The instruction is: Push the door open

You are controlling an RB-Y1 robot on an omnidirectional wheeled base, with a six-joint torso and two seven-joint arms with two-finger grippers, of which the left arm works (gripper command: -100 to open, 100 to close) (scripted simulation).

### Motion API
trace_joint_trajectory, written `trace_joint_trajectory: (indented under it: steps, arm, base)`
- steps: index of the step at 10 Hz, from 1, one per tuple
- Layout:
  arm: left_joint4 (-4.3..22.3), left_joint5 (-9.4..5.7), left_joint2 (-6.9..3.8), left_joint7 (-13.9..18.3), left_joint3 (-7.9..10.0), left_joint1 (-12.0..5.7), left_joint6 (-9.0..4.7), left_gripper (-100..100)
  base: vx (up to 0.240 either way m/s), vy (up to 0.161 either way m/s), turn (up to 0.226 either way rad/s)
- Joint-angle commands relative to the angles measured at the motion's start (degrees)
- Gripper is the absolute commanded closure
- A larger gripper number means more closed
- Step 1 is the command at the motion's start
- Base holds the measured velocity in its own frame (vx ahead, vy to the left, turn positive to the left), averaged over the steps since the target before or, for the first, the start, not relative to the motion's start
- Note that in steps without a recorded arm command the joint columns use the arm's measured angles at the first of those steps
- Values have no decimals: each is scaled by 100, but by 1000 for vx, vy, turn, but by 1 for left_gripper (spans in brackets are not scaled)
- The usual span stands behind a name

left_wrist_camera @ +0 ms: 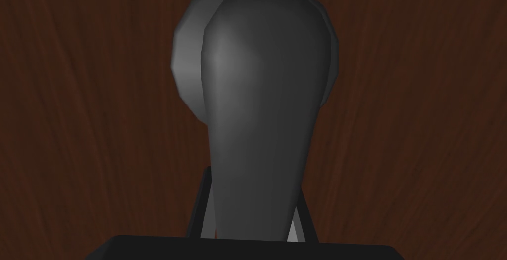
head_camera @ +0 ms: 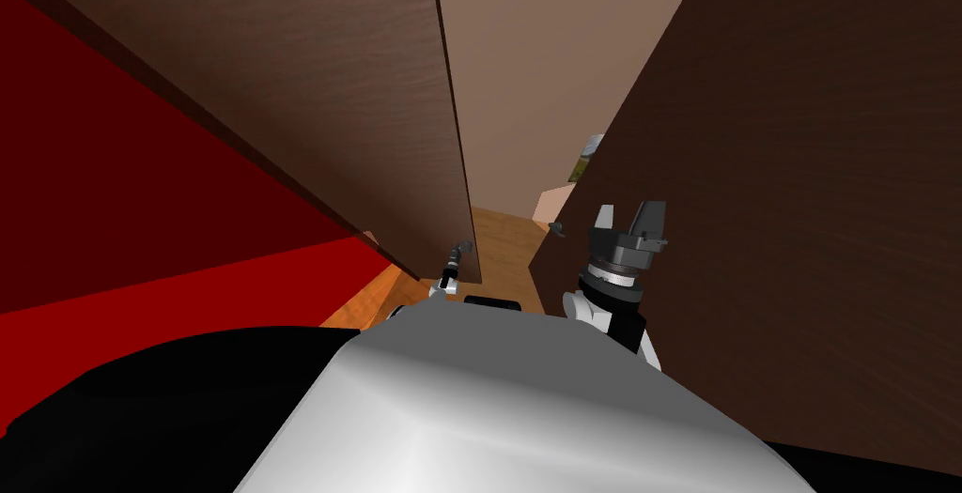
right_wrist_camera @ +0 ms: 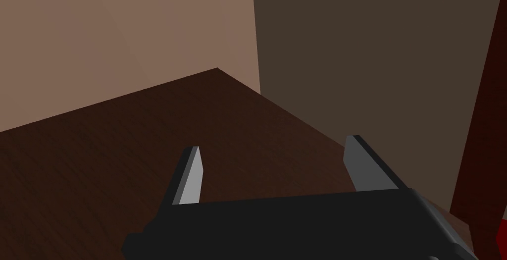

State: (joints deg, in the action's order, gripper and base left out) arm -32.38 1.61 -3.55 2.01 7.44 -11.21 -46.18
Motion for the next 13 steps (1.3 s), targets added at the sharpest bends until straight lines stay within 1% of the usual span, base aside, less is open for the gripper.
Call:
trace_joint_trajectory:
  steps: [1,2,4,5,9,10,11,12,13]
  arm:
    - [64,-80,-37,-53,142,-89,-53,100]
    - [62,-115,-23,-77,201,-84,-50,100]
    - [62,-115,-23,-77,201,-84,-50,100]
    - [60,-161,1,-110,279,-78,-46,100]
    - [55,-242,63,-166,416,-67,-39,100]
    - [33,-247,9,-166,437,-19,-19,100]
    - [10,-301,-52,-243,536,-23,-25,100]
    - [10,-301,-52,-243,536,-23,-25,100]
    - [2,-343,-82,-316,615,-29,-35,100]
  base:
    - [163,-142,77]
    - [158,-104,77]
    - [94,-41,10]
    - [128,-47,40]
    - [156,-81,56]
    - [67,-8,33]
    - [114,5,51]
    - [157,-16,38]
    - [188,-39,30]
